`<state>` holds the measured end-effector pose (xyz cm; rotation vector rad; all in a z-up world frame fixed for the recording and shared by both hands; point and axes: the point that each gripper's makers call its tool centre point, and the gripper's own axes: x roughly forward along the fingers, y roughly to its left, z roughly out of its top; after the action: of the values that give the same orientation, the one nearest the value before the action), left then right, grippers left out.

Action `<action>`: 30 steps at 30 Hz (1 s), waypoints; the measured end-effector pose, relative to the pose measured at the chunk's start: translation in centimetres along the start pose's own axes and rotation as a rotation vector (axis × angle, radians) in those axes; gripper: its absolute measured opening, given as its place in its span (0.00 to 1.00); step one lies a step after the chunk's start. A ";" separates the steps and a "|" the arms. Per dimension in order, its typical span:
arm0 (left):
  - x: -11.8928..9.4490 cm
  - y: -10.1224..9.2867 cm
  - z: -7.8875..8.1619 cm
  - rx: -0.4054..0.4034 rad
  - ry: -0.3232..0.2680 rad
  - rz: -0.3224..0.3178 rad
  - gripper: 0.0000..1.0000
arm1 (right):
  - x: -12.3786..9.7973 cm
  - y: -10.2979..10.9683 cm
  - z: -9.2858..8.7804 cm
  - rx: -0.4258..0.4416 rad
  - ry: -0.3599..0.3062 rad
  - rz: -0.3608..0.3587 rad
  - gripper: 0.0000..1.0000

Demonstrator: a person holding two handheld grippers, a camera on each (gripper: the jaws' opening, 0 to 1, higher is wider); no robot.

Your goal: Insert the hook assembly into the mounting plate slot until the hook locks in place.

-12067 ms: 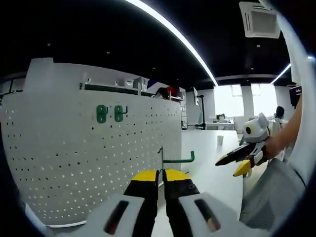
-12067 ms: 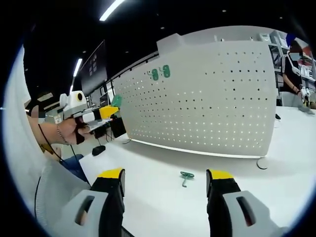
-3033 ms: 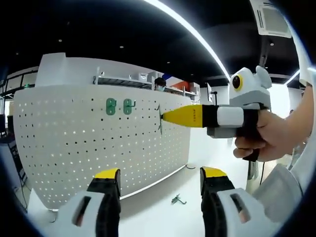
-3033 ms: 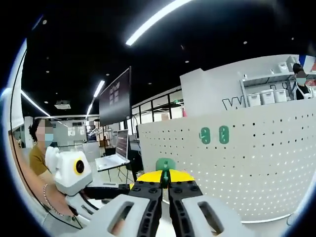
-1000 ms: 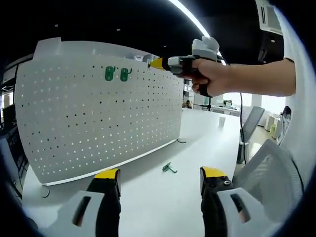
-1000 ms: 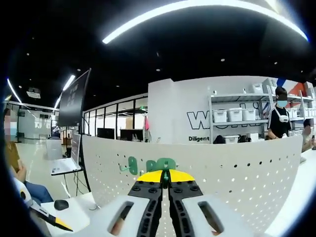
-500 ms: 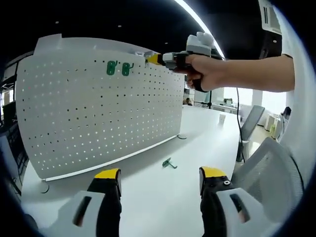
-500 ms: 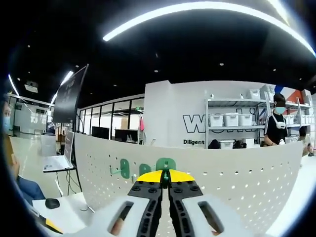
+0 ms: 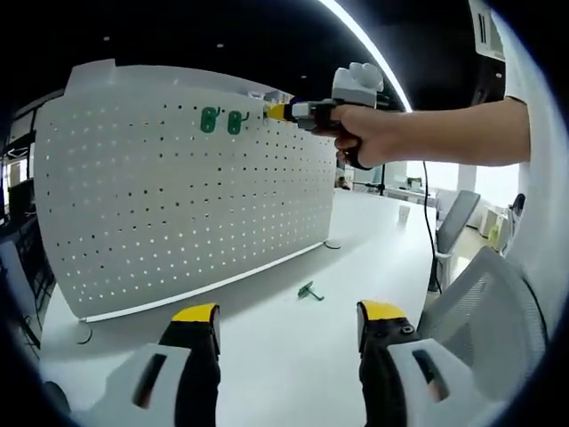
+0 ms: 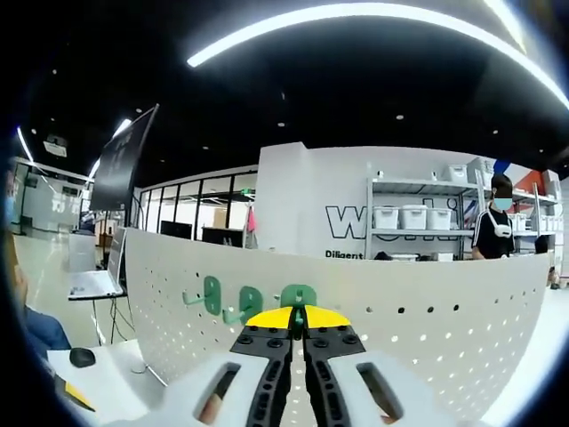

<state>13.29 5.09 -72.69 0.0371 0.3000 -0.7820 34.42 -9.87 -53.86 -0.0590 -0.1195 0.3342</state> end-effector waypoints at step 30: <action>0.1 0.7 -0.5 -0.032 0.023 0.013 0.61 | 1.5 -0.5 -1.3 0.042 0.019 -0.025 0.00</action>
<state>13.70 5.59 -73.27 0.0180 0.3338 -0.7645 36.16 -9.86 -54.97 -0.0190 -0.0941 0.3114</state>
